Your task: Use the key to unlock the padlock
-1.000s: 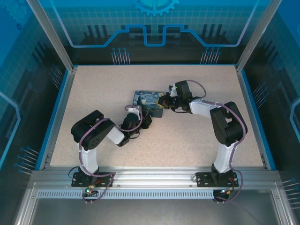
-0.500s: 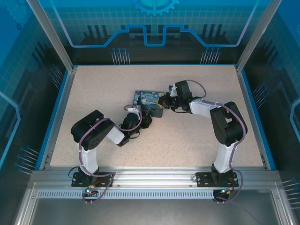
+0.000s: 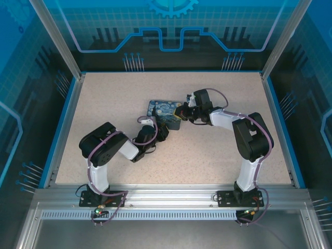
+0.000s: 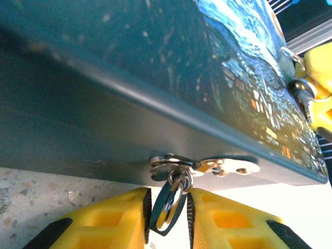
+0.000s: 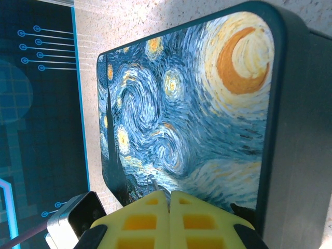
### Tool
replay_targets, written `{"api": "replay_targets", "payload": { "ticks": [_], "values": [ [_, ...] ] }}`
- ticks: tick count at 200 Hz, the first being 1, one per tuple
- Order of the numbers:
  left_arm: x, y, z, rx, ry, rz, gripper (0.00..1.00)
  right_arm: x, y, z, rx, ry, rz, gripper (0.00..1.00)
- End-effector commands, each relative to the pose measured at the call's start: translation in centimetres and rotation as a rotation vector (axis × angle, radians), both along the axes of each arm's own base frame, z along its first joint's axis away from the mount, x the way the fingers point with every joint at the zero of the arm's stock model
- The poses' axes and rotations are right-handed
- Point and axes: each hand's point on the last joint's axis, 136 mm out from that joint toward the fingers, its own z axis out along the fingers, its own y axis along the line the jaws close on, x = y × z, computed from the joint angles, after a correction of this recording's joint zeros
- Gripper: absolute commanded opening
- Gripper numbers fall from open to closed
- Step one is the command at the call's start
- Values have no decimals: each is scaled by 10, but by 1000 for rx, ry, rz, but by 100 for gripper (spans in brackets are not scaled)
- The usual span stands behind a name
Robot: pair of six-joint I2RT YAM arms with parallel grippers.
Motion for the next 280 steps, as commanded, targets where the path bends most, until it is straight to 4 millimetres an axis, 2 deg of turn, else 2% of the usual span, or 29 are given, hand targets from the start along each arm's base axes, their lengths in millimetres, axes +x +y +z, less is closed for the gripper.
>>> {"api": "replay_targets", "payload": {
  "ticks": [1, 80, 111, 126, 155, 198, 236, 261, 280],
  "values": [
    [7, -3, -4, 0, -2, 39, 25, -23, 2, -29, -55, 118, 39, 0],
    [5, -1, -4, 1, -16, 55, 17, -24, 4, -32, -49, 128, 52, 0],
    [1, 0, 0, 5, -10, 50, 5, -23, 5, -31, -48, 124, 52, 0],
    [-1, -3, 6, -6, -7, 28, 0, -23, 5, -31, -49, 123, 52, 0],
    [-8, -13, 23, -40, 11, -39, 0, -23, 5, -28, -48, 115, 56, 0],
    [-22, -31, 59, -103, 60, -200, 0, -20, 4, -25, -42, 101, 57, 0],
    [-28, -28, 83, -145, 81, -242, 0, -19, 7, -22, -18, 96, 66, 0],
    [-29, -25, 90, -170, 93, -236, 0, -18, 9, -10, 2, 70, 71, 0],
    [-28, -22, 95, -198, 102, -223, 0, -13, 6, 13, 25, 17, 61, 0]
  ]
}}
